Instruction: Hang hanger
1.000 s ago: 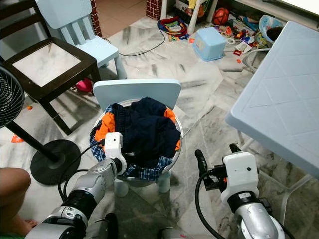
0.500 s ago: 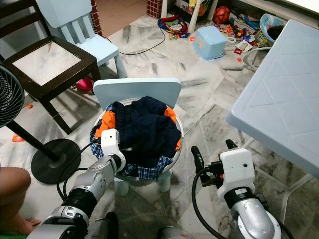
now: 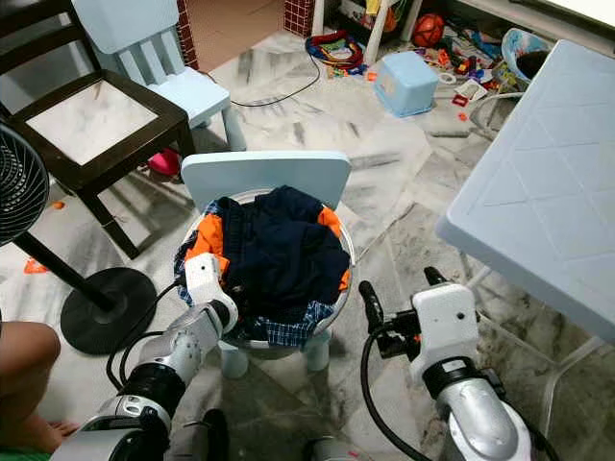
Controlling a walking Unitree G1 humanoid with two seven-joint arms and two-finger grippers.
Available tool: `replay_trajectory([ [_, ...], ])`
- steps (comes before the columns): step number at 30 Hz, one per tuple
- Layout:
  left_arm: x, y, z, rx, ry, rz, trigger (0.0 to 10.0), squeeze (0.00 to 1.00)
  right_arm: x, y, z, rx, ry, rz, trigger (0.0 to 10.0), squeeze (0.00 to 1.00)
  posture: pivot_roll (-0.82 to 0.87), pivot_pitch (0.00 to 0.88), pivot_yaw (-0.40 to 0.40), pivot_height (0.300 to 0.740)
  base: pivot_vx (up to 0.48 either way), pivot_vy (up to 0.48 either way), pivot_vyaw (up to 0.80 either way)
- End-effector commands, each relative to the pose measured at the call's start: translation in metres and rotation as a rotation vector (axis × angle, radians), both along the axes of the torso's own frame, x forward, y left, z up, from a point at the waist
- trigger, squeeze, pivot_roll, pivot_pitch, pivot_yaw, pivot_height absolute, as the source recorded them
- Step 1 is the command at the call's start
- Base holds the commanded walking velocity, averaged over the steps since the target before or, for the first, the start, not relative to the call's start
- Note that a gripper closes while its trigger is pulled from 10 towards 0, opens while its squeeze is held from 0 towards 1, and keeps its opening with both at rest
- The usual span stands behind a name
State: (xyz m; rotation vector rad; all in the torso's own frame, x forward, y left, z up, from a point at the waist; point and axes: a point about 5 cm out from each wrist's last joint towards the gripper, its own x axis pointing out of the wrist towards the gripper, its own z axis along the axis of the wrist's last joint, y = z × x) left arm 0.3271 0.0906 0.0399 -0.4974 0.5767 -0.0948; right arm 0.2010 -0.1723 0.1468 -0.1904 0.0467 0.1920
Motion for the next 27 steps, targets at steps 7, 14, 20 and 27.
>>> replay_trajectory([
  [7, -0.006, -0.003, -0.008, -0.002, 0.041, 0.007, 0.0, 0.00, 0.001, -0.002, -0.002, -0.016, 0.000, -0.002, 10.0, 0.00, -0.17, 0.201, -0.061, 0.740, 0.000, 0.000, 0.00],
  [14, 0.001, -0.003, 0.010, 0.061, -0.097, 0.038, 0.0, 0.00, 0.004, 0.000, -0.003, -0.021, -0.009, 0.005, 10.0, 0.00, -0.16, 0.196, -0.061, 0.740, 0.000, 0.000, 0.00],
  [20, 0.002, -0.007, 0.025, 0.133, -0.240, 0.015, 0.0, 0.00, 0.006, 0.001, -0.003, -0.021, -0.015, 0.007, 10.0, 0.00, -0.16, 0.195, -0.061, 0.740, 0.000, 0.000, 0.00],
  [27, 0.000, -0.009, 0.031, 0.152, -0.307, 0.004, 0.0, 0.00, 0.008, 0.003, -0.004, -0.021, -0.022, 0.011, 10.0, 0.00, -0.15, 0.191, -0.059, 0.740, 0.000, 0.000, 0.00],
])
